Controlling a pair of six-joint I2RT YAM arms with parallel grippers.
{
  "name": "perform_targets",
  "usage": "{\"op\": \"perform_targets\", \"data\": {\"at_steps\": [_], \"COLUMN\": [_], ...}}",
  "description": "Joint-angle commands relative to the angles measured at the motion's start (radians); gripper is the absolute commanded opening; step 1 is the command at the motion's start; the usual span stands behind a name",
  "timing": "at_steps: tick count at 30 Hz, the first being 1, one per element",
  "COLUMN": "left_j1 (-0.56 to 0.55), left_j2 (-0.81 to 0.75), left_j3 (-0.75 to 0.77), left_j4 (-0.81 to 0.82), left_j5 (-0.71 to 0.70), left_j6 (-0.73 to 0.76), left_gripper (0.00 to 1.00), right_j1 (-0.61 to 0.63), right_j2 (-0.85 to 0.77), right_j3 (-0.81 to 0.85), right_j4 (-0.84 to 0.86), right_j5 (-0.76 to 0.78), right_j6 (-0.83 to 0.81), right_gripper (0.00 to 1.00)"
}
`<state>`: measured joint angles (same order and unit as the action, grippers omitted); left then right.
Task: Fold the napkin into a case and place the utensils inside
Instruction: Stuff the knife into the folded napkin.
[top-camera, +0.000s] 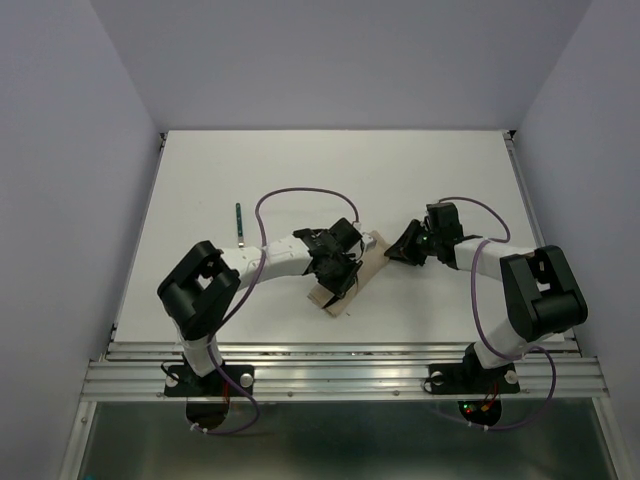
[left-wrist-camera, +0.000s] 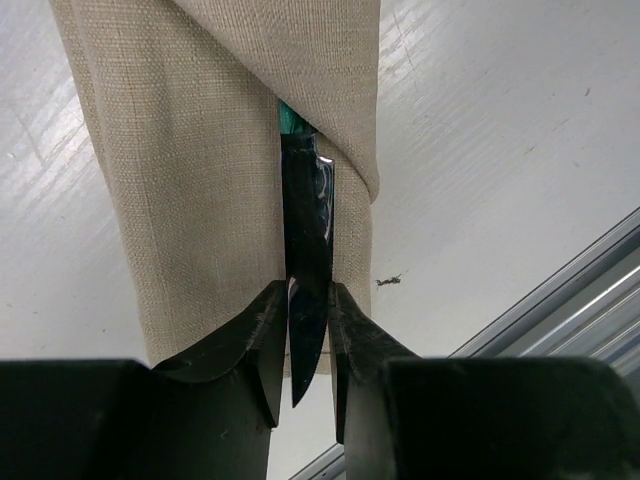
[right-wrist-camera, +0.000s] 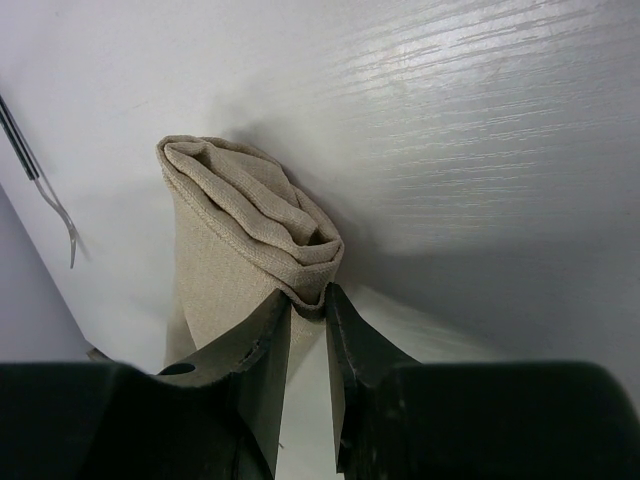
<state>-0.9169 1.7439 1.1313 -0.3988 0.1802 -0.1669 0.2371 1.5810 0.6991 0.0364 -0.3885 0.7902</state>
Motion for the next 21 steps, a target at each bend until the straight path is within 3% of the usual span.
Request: {"op": "perform_targets", "data": {"at_steps": [1,21], "left_j1": [-0.007,-0.007], "left_j2": [0.017,0.08], "left_j3": [0.062,0.145], "left_j4": [-0.005,0.0], "left_j5": [-0.002,0.019], "left_j6": [0.001,-0.008], "left_gripper": [0.3,0.3], "right_j1": [0.01,0.01], "right_j2": [-0.012,-0.013], "right_j3": [0.039,0.031], "right_j4": [0.019,0.02], "right_j5": [0.011,0.013], "right_j6": [0.006,0.006], "right_gripper": [0.26,0.26]}}
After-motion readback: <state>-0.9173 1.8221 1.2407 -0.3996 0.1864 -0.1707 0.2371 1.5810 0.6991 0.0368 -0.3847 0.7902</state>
